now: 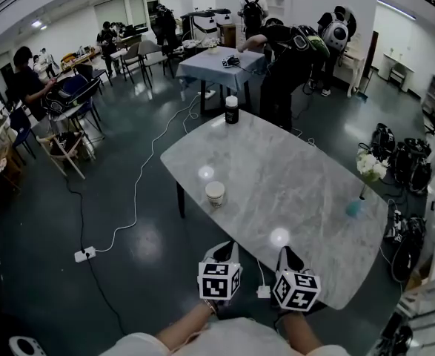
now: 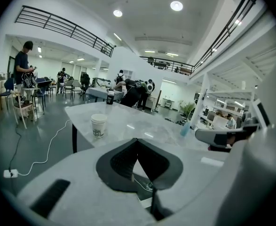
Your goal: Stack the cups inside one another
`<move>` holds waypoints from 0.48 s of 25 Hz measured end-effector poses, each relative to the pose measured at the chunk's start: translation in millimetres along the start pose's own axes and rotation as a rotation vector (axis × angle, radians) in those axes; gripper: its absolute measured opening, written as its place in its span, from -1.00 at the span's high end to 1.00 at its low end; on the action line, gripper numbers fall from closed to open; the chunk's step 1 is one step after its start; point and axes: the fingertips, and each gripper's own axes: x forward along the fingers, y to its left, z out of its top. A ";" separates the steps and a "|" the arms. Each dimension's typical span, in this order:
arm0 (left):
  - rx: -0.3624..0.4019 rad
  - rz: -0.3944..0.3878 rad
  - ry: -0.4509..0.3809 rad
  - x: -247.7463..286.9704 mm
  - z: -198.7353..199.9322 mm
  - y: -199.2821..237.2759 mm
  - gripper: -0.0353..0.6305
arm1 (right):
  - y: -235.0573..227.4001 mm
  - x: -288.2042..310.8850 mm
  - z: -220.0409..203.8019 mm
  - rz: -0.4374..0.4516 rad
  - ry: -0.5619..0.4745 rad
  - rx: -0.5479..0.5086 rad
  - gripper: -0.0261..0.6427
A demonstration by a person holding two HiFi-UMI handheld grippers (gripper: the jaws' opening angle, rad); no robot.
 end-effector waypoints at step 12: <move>0.022 -0.012 -0.010 0.1 3.9 -3.8 0.91 | -1.5 -2.8 5.8 -0.008 -0.002 -0.009 0.90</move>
